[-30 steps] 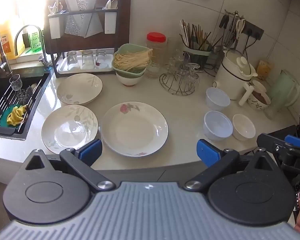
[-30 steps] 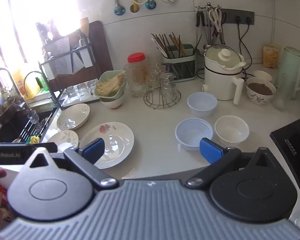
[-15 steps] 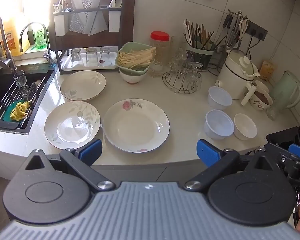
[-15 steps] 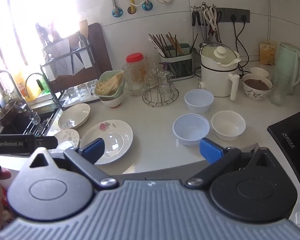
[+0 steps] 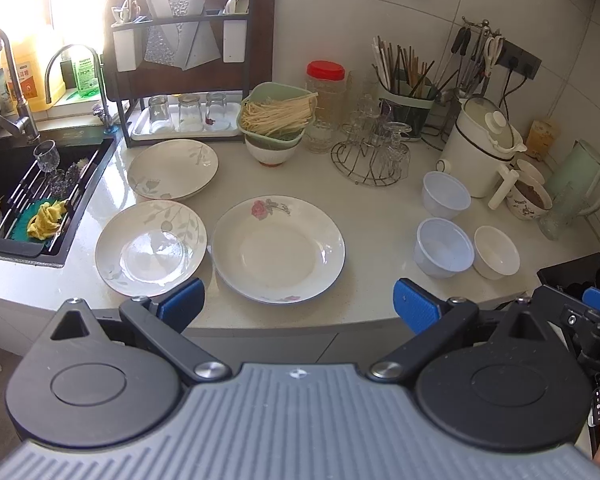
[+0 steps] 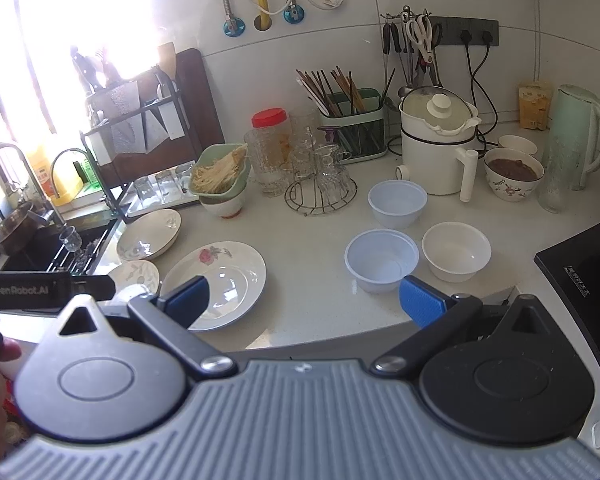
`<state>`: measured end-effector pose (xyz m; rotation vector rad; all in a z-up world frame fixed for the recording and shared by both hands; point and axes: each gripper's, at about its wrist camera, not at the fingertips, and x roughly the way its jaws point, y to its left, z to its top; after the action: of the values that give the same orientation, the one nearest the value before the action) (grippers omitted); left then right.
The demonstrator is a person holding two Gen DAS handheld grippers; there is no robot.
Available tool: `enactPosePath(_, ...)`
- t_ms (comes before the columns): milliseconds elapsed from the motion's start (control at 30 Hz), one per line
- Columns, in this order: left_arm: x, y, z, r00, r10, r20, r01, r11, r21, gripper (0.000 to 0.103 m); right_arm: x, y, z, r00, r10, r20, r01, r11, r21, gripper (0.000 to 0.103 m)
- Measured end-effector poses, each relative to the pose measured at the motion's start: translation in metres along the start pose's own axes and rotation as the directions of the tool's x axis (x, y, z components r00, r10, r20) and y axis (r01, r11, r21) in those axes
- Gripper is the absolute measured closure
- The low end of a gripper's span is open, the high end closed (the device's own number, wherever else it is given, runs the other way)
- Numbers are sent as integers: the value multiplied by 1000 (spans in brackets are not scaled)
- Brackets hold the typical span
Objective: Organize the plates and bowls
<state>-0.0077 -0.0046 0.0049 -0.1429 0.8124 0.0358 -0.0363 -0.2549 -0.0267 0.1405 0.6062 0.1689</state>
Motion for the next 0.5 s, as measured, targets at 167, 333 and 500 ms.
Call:
enactPosePath(167,-3,1,0,1000,15,8,-15,1000,4,1,-3,0,2,1000,6,8,-6,1000,-8,0)
enactPosePath(333,0,1,-1,1000,12,-3,-12,1000,-13,1,-4,-4,1,1000,6,18,-6,1000,-9,0)
enactPosePath(500,3,-3,1,1000,6,-10,-6,1000,-13,1,-4,-5,-1,1000,3,19,-3,1000,-7,0)
